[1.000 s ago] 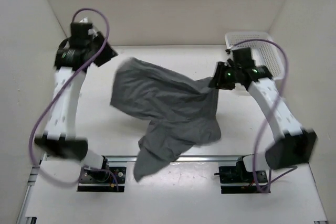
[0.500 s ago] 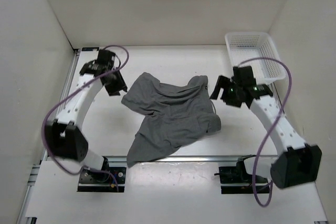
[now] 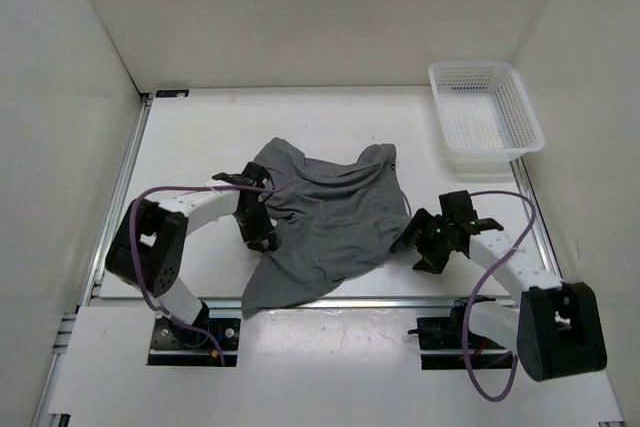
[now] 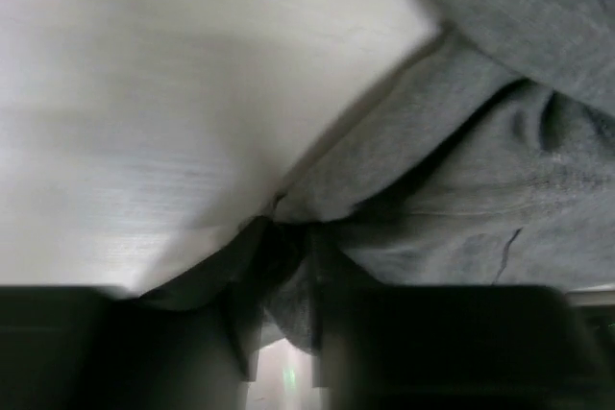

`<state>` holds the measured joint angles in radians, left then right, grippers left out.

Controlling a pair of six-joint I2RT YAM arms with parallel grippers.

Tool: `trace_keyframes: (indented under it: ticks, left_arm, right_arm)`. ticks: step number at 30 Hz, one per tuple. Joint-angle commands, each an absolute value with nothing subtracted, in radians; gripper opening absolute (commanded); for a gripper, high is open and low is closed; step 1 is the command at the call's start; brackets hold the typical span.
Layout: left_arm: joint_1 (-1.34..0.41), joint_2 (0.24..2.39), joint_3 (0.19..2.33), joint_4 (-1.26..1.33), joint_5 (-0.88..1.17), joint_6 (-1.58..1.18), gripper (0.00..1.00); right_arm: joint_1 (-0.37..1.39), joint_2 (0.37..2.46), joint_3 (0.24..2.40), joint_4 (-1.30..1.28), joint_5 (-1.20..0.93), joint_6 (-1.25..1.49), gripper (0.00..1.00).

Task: Fold and stack the shorts
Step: Flatten the shorts out

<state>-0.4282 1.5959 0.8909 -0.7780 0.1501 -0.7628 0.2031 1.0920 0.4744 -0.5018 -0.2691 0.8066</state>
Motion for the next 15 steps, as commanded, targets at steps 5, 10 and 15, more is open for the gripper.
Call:
trace_keyframes:
  ticks: [5, 10, 15]
  left_arm:
    - [-0.549, 1.664, 1.02, -0.712, 0.175, -0.792, 0.1]
    - [-0.682, 1.675, 1.129, -0.751, 0.196, -0.753, 0.28]
    - [-0.81, 1.768, 1.256, -0.905, 0.054, -0.715, 0.81]
  right_arm:
    - [0.199, 1.241, 0.595, -0.297, -0.181, 0.832, 0.32]
    - [0.172, 1.328, 0.695, -0.351, -0.103, 0.795, 0.0]
    - [0.149, 1.348, 0.695, -0.38, -0.092, 0.773, 0.0]
